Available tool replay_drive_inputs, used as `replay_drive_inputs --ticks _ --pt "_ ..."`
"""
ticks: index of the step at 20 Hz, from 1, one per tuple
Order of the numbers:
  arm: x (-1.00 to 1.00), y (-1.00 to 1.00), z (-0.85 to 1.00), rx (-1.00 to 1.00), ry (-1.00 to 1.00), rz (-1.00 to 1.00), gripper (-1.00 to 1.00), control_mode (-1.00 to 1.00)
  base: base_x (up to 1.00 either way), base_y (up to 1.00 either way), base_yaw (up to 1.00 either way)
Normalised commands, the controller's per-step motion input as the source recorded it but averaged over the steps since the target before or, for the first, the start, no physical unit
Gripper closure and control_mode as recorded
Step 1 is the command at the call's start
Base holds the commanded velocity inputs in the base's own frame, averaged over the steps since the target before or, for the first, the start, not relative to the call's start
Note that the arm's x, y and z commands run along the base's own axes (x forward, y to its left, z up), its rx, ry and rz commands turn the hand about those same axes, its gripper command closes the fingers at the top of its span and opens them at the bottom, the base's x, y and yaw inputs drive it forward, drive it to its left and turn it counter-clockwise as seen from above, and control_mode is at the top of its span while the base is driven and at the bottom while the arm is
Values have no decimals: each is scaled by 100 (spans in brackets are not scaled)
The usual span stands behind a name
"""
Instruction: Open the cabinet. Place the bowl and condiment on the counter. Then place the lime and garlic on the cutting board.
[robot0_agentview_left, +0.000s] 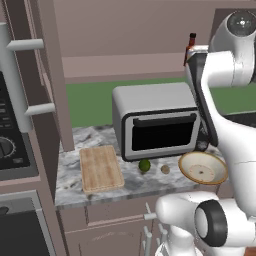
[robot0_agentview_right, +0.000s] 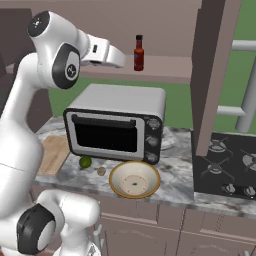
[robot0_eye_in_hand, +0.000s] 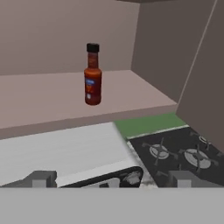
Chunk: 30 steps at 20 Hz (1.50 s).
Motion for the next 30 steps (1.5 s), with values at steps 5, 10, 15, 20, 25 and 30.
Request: replay_drive_inputs --ticks 5,10,15,20,25,30 --pt "36 -1 0 6 0 0 -100 -100 0 0 0" --pt "45 -10 0 5 -1 0 -100 -100 0 0 0" --pt "40 -13 0 4 -3 0 -100 -100 0 0 0" --pt "47 -4 -5 1 -4 0 -100 -100 0 0 0" --pt "46 0 -14 0 -2 0 -100 -100 0 0 0" --pt "29 -5 -3 1 -4 0 -100 -100 0 0 0"
